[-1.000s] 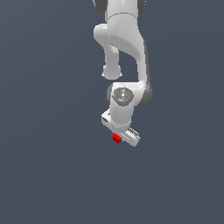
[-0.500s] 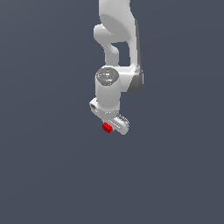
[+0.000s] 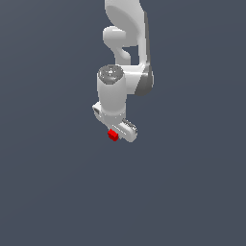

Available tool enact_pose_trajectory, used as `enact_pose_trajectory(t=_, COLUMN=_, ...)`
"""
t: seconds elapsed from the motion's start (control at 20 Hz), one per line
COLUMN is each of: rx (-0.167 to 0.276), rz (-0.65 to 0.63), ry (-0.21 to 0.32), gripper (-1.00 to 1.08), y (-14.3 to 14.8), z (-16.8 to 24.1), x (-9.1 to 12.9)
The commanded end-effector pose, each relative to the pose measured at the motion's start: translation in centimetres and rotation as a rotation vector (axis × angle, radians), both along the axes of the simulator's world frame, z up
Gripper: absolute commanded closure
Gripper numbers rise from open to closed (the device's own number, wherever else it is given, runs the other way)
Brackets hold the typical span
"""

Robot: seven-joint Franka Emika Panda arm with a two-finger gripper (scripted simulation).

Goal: Pick up the red cube and move it to a goal position.

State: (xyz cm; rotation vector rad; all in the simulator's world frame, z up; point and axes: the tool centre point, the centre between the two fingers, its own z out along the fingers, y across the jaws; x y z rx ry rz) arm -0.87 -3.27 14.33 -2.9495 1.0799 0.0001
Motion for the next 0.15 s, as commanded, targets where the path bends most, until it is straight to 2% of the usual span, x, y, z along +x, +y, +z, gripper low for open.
enact_pose_trajectory(t=0.0, rx=0.000, rz=0.001, ry=0.000, gripper=1.08, y=0.04, z=0.00, x=0.05)
enact_pose_trajectory(t=0.1, rx=-0.001, rz=0.001, ry=0.000, gripper=1.08, y=0.11, z=-0.06, x=0.11)
